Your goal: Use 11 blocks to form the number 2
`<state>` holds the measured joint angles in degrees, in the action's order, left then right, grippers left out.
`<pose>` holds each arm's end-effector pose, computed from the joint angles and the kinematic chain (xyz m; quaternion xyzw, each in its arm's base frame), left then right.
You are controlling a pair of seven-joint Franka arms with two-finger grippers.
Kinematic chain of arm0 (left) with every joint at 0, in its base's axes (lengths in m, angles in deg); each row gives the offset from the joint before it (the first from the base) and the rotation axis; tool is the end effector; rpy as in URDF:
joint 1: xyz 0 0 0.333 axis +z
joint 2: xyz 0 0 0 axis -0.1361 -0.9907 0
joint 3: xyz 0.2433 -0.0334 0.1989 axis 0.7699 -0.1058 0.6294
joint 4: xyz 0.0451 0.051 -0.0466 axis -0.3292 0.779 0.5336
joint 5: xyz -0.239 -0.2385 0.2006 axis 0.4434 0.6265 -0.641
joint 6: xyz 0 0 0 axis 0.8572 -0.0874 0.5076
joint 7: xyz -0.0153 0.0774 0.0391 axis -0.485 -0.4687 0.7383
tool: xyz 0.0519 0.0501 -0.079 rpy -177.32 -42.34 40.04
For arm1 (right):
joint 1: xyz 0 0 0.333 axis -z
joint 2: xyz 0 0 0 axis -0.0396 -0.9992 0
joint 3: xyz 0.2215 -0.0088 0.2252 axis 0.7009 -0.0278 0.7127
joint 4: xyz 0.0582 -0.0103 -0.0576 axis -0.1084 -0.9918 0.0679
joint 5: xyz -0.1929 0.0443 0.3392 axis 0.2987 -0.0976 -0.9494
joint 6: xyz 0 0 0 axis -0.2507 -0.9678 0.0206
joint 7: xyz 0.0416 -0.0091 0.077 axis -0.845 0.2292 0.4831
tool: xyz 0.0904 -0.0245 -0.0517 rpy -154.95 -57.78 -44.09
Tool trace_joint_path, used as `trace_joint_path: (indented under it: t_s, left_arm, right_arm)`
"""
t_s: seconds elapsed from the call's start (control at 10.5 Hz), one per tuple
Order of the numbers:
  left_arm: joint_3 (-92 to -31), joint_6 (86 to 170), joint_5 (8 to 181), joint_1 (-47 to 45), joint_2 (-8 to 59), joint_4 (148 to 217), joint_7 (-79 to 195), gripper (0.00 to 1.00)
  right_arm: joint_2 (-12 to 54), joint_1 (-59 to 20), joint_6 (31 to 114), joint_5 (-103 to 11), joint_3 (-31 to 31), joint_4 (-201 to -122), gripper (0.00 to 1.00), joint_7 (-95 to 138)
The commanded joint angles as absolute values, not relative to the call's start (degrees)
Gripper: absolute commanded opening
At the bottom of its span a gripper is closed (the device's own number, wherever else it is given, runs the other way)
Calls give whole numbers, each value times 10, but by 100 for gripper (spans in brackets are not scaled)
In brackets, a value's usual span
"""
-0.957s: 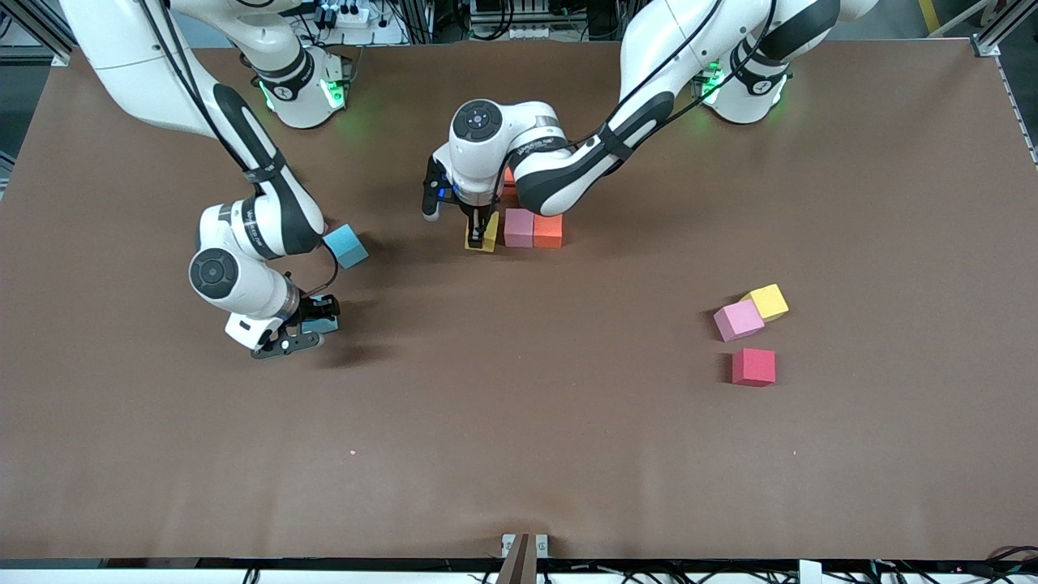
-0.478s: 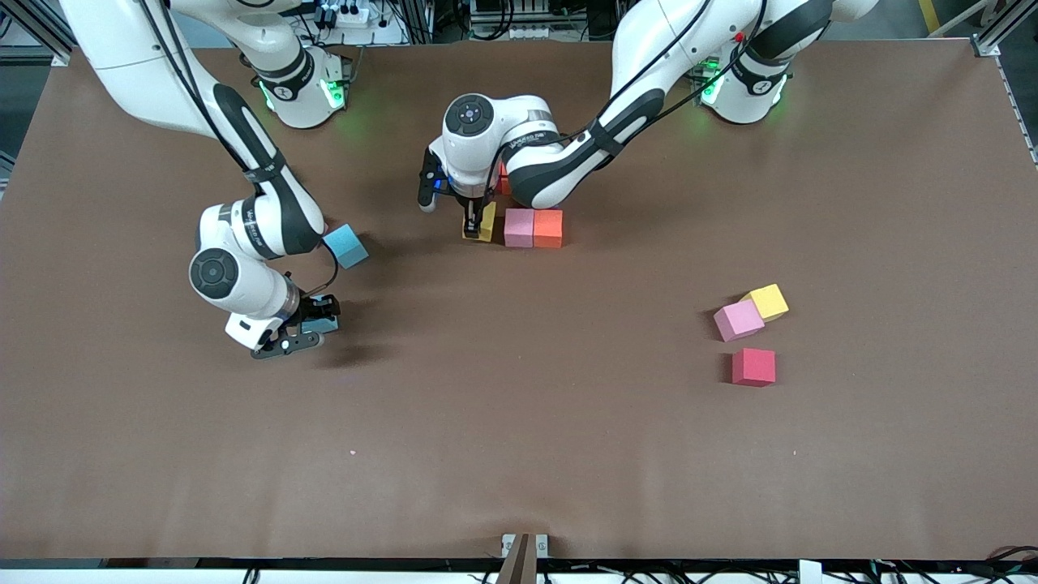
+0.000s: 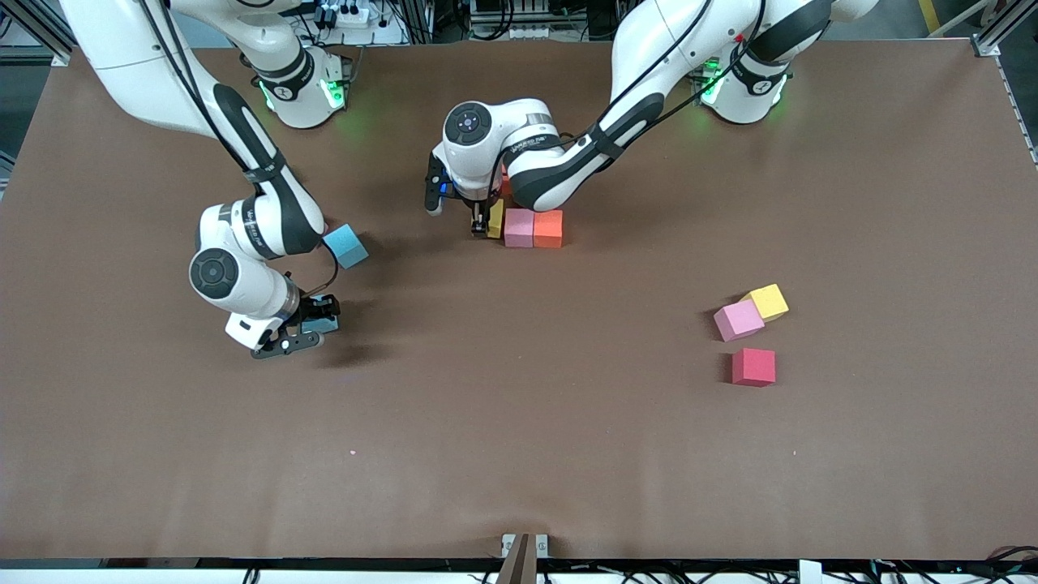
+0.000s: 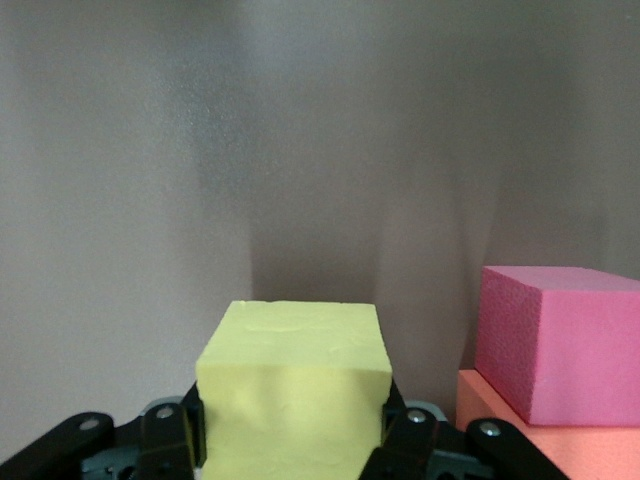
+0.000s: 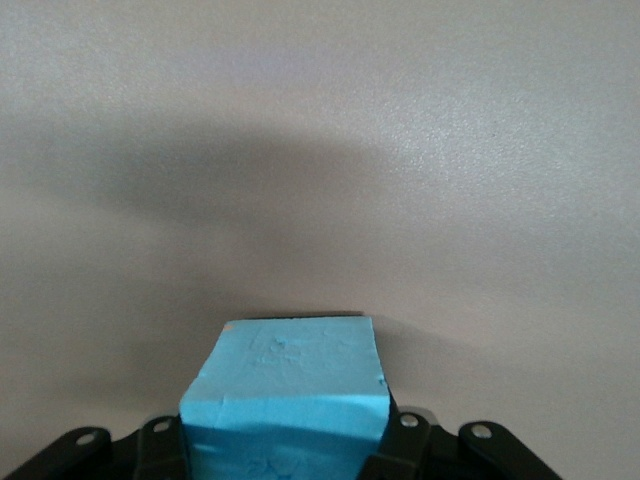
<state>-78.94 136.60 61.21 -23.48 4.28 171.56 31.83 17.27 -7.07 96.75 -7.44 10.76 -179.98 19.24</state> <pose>0.3492 -0.6066 0.2296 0.6898 -0.7223 -0.0216 0.0453 0.5753 0.1013 0.1955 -0.9919 -0.1173 0.0464 0.0114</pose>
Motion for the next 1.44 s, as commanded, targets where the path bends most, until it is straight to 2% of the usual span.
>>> trace_joint_path:
  t_s: [0.0,0.38,0.96,1.34]
  left_arm:
    - [-777,1356,625,-250,43,1708,334,0]
    - [-749,1356,626,-276,41,1706,339,0]
    - [-748,1356,622,-279,31,1704,340,0]
    - [-727,1359,623,-291,29,1697,338,0]
  right_arm:
    - [181,-71,967,-73,108,-1807,14,186]
    - [180,-71,968,-73,108,-1807,14,186]
    - [180,-71,968,-73,108,-1807,14,186]
    - [180,-71,968,-73,108,-1806,14,186]
